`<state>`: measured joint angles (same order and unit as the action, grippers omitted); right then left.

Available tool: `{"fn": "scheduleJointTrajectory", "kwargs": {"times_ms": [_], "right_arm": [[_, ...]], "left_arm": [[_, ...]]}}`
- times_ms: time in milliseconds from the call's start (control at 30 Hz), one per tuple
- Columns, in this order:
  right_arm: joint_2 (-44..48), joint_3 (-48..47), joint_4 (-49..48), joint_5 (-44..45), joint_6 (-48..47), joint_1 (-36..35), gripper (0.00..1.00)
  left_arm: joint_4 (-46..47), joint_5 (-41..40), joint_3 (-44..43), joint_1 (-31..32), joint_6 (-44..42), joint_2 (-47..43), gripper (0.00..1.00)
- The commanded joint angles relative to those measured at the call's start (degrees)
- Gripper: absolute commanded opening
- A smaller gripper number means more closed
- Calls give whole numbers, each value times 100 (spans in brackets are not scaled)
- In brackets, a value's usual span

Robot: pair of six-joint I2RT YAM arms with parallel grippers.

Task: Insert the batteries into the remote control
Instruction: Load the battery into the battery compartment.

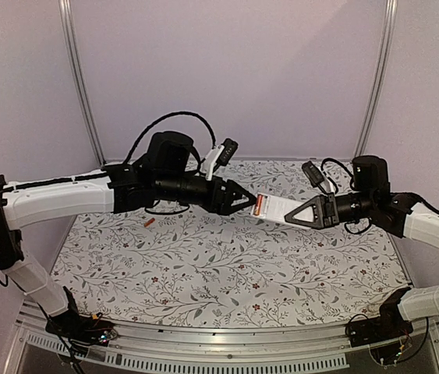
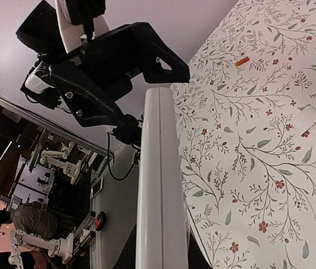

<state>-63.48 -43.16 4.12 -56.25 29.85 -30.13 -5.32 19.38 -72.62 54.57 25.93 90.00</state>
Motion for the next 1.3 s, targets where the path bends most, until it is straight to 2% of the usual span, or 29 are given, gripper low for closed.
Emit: {"fn": "scheduleJointTrajectory", "kwargs": {"times_ms": [0,133,633,733,900,1133,1200,1267], "right_arm": [[-29,-226,274,-103,-393,-80,0],[-43,-250,329,-100,-468,-111,0],[-90,-298,339,-97,-519,-124,0],[-79,-299,343,-77,-507,-122,0],[-72,-316,343,3,-446,-124,0],[-101,-325,328,9,-437,-124,0],[-107,-316,326,9,-444,-119,0],[-118,-303,332,40,-453,-118,0]], "left_arm": [[-502,266,-244,52,-88,263,62],[-396,427,-288,71,-6,380,56],[-353,444,-338,112,150,632,52],[-691,95,-470,107,96,695,46],[-1824,-657,-1011,145,-153,971,37],[-2152,-908,-1080,110,-82,1131,25],[-2127,-885,-1064,91,-55,1133,26],[-2027,-763,-1019,79,-63,1094,38]]}}
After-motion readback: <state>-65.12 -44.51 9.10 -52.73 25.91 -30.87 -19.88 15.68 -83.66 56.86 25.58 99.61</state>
